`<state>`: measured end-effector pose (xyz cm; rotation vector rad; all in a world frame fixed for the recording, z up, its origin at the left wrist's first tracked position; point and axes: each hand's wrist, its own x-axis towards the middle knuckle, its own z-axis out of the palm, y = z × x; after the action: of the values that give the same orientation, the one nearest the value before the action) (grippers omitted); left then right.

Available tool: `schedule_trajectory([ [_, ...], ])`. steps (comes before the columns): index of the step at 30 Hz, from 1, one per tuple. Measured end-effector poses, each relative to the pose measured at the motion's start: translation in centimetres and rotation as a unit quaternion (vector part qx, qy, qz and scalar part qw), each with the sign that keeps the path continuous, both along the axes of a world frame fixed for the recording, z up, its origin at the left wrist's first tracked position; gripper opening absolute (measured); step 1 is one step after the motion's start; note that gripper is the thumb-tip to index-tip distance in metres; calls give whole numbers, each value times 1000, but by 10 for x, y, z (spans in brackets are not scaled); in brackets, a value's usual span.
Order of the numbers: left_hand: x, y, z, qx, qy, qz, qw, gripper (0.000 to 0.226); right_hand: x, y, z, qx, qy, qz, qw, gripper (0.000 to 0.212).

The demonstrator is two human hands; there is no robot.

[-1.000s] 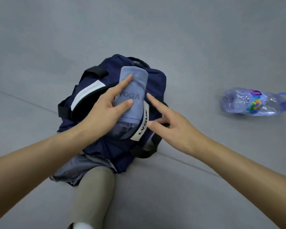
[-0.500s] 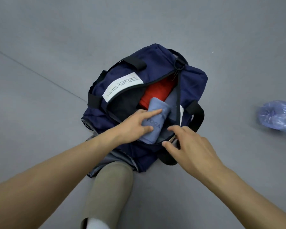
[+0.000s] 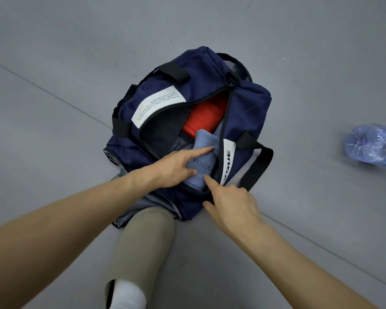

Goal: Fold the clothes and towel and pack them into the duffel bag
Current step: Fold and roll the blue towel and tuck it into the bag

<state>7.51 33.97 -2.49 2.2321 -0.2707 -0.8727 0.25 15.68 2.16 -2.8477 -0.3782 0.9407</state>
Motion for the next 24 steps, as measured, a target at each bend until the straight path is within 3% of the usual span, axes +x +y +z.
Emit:
schedule_trajectory([
  [4, -4, 1, -2, 25, -30, 9, 999, 79, -2, -2, -3, 1, -14, -26, 1000, 24],
  [8, 2, 4, 1, -35, 27, -7, 999, 79, -2, -12, 14, 46, -46, -41, 997, 26],
  [12, 14, -7, 20, 0, 64, -135, 989, 74, 4, -15, 40, 70, -65, -23, 995, 26],
  [15, 19, -16, 24, 9, 96, -171, 981, 74, 4, -16, 51, 80, -74, -14, 994, 26],
  [19, 11, -28, 7, 111, 18, -194, 974, 80, -6, -16, 46, 72, -51, -13, 996, 26],
  [24, 10, -32, -3, 146, -89, -189, 967, 71, -8, -16, 40, 78, -41, -9, 996, 26],
])
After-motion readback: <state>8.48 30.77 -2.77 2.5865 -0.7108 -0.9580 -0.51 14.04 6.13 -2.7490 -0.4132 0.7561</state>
